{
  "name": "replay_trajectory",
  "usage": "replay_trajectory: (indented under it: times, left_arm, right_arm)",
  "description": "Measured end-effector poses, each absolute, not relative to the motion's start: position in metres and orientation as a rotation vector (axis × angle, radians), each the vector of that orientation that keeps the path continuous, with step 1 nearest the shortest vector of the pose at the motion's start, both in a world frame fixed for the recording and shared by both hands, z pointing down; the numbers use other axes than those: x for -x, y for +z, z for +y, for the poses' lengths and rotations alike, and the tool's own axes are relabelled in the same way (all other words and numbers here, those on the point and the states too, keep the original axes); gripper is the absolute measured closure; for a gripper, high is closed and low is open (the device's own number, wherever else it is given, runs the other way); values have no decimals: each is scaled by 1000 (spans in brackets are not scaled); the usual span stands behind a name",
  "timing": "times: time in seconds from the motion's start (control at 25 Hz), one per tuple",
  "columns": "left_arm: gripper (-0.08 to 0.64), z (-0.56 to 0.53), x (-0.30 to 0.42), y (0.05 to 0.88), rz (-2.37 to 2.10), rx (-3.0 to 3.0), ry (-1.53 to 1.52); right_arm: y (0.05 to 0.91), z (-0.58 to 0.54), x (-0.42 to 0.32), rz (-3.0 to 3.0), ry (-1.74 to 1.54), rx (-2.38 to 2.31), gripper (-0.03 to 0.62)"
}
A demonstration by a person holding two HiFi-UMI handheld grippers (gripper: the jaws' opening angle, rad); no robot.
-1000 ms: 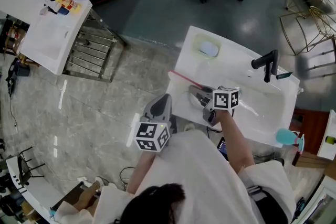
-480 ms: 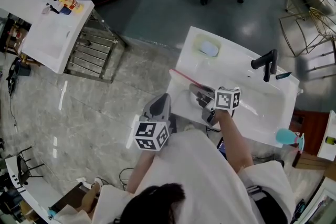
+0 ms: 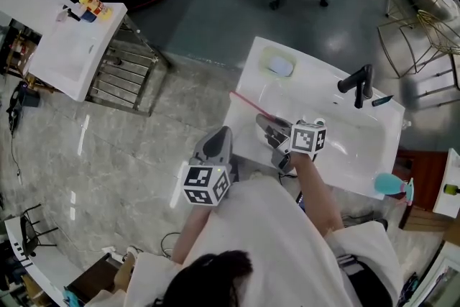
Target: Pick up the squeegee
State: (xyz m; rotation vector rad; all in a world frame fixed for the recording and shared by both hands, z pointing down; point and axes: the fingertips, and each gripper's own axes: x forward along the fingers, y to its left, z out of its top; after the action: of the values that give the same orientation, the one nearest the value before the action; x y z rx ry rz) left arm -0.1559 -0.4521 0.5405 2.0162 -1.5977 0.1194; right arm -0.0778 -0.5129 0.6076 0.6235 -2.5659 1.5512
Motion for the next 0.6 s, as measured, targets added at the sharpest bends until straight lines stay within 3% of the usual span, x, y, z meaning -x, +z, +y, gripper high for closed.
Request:
replay_trajectory:
  times: [0.6]
  left_arm:
    - [534,-444,122,520,-1569,-2100,79]
  right_arm:
    - [538,-506,37,-2783,1380,-772,551]
